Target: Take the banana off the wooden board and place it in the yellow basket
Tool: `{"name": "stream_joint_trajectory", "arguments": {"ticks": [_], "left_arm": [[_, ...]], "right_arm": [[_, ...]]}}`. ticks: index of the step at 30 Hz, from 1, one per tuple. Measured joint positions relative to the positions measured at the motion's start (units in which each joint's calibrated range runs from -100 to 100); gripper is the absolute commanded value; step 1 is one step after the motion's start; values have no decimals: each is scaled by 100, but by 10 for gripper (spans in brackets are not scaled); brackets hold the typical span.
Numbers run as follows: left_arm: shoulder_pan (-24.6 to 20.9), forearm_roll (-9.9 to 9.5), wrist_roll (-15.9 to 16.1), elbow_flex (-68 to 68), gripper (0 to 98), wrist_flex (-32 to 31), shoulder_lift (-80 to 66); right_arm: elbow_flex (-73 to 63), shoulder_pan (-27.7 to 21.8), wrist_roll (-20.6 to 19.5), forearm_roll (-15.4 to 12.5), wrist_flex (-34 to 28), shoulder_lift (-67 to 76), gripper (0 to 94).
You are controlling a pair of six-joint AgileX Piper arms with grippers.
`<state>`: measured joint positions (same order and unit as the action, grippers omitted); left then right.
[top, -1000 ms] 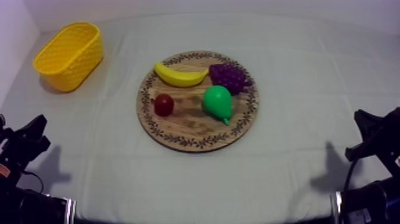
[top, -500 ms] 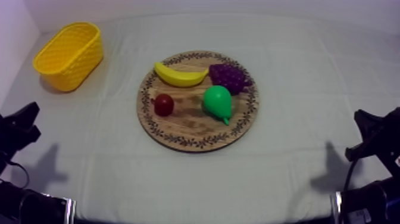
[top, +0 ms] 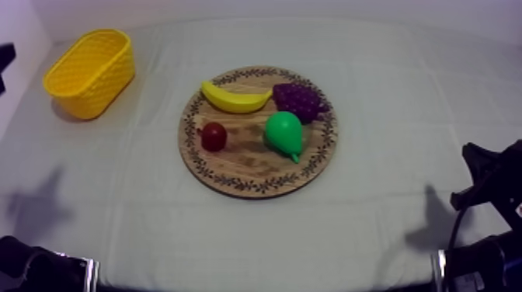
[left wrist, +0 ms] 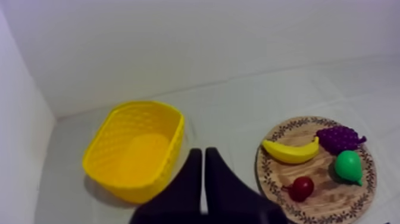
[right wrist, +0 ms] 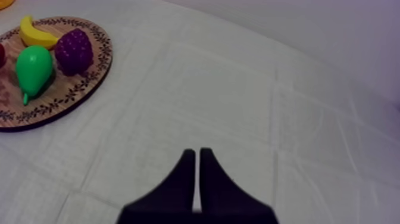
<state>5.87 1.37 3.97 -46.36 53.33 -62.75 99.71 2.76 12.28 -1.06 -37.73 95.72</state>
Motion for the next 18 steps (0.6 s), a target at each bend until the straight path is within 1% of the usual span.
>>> {"name": "stream_joint_trajectory", "arguments": {"ticks": [2,5,8,15,18], "left_arm": [[117,-137,-49,609,0,227,450],[289,-292,-169,1501,0,531,1162],[479,-425,-184,2306,0,828,1827],[866,-458,2,3775,0,892,3321],[999,-384,142,4240,0,966,3887]], "right_arm": [[0,0,0,0,0,0,6],[0,0,0,0,0,0,6],[0,0,0,0,0,0,6],[0,0,0,0,0,0,6],[0,0,-6,0,0,0,6]]}}
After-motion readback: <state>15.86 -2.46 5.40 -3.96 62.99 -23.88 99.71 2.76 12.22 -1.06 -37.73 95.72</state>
